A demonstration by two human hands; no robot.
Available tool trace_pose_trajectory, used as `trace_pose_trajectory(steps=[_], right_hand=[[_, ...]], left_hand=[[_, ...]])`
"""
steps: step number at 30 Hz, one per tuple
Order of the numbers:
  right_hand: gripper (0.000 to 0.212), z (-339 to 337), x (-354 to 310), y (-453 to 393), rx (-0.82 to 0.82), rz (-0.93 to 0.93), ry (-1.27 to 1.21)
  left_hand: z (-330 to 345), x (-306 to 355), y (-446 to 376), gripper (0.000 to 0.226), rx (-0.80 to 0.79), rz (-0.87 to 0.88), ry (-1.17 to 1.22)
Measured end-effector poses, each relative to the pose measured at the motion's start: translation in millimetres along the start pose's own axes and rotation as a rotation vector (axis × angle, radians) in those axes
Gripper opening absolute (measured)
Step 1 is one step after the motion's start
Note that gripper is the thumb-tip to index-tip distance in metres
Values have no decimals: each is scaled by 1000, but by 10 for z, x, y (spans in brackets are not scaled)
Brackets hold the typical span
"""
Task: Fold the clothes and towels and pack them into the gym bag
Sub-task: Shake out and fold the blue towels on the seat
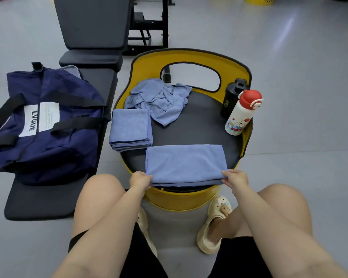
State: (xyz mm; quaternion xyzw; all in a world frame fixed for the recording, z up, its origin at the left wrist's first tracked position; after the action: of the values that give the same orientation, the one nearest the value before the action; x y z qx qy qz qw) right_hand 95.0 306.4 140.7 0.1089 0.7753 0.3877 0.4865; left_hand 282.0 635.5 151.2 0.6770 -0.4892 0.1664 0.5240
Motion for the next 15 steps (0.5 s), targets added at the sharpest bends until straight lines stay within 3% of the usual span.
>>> trace_pose_trajectory(steps=[3,9,15], right_hand=[[14,-81,-36,18,39,-40,-18],[16,-144,-31,121,65,-131,-31],[21,-112,84,103,78,-148,262]], left_hand=[[-85,11,-5,25,69,15,76],[-111,26,59,14,118,72,132],[23,-19,63,33,10,111,-110]])
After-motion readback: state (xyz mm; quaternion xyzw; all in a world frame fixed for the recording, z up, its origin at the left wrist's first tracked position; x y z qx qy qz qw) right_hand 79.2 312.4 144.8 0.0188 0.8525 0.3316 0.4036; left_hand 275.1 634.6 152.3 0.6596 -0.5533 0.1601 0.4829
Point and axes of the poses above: each hand's wrist, its own y-axis away from the middle knuckle, its own z-axis out of the palm, x = y × z, the point moved 10 cm from there along -y, towards the middle knuckle, and after that the axes turned 6 degrees about z, right-handed, at the moved point
